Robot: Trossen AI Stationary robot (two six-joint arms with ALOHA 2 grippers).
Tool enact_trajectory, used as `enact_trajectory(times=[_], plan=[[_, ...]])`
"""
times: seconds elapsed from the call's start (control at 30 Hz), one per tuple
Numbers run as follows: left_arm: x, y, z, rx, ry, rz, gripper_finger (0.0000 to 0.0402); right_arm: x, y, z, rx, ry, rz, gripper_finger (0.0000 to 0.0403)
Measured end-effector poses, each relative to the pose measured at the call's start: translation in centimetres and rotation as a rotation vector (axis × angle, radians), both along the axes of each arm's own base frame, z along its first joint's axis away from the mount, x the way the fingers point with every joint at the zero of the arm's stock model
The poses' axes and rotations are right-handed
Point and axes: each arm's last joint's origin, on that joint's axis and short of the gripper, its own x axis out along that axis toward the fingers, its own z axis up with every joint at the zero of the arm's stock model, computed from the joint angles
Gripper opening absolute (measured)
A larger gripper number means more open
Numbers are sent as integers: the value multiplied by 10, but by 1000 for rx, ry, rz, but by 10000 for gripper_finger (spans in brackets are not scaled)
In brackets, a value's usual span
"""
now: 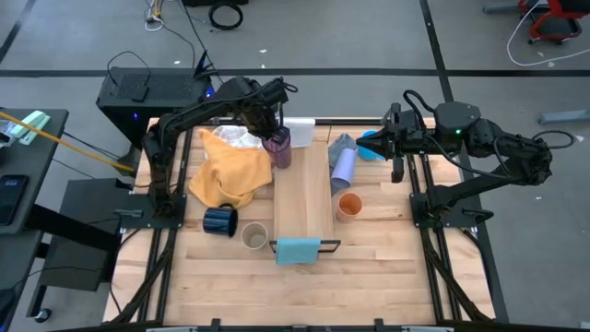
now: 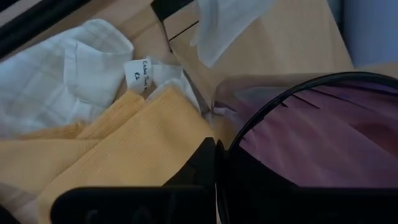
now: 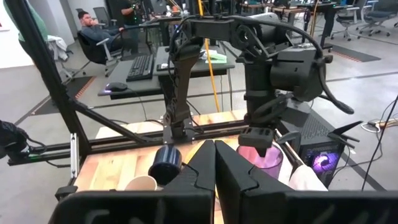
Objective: Stack small to large cups/mugs on shelf
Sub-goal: Put the violet cup on the shelf
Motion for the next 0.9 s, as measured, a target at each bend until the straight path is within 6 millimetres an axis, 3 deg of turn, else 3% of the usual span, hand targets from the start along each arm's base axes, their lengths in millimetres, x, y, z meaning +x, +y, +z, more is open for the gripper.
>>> enact_trajectory(times=[0.47, 0.9], plan=[[20, 10, -30, -62, 12, 23, 13, -7, 3, 3, -7, -23, 20, 9], [22, 17, -30, -48, -24, 33, 13, -7, 9, 3, -9, -23, 55, 9]])
